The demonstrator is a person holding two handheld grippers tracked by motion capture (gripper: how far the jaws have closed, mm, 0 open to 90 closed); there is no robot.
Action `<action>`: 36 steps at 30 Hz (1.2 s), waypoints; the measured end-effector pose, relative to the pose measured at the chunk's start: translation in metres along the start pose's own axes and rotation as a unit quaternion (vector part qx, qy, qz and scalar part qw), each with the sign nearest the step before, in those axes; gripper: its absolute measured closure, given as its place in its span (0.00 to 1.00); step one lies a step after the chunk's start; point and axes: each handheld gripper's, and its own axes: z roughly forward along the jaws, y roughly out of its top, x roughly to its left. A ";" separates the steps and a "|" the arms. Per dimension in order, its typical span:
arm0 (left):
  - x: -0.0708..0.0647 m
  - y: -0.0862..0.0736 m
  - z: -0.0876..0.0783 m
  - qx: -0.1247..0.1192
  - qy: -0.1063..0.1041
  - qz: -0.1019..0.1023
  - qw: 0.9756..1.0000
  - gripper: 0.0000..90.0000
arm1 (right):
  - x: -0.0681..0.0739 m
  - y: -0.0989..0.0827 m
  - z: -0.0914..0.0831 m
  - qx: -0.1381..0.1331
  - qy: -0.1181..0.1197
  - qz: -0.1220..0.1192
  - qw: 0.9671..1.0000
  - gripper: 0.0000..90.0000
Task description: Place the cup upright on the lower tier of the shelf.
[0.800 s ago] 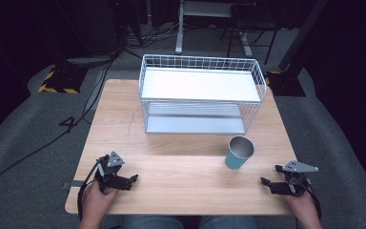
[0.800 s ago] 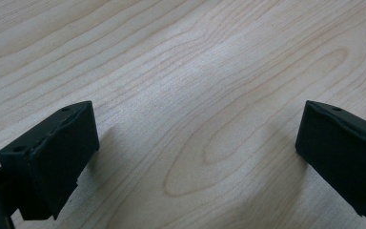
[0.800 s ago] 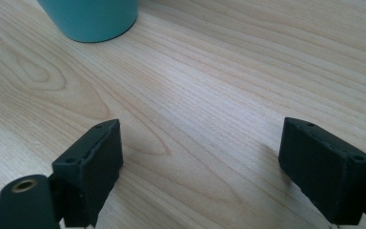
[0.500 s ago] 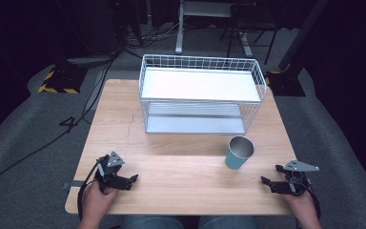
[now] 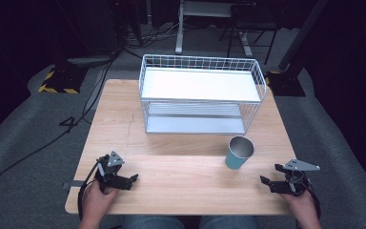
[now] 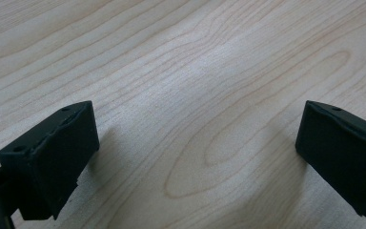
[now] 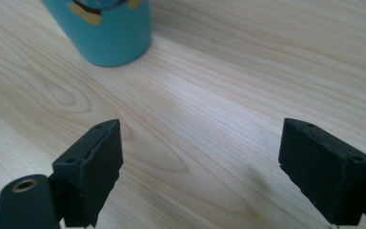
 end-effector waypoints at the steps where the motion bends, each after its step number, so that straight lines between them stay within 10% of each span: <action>1: 0.000 0.000 0.000 0.000 0.002 0.001 1.000 0.01 | 0.002 0.002 0.000 -0.001 0.003 -0.003 1.000 0.17; 18: 0.000 0.001 0.000 -0.001 0.002 -0.001 1.000 0.01 | 0.046 0.034 0.034 -0.032 0.046 -0.012 0.998 0.15; 36: 0.000 0.001 0.001 -0.001 0.002 -0.001 1.000 0.01 | 0.061 0.050 0.058 -0.079 0.020 -0.002 0.997 0.15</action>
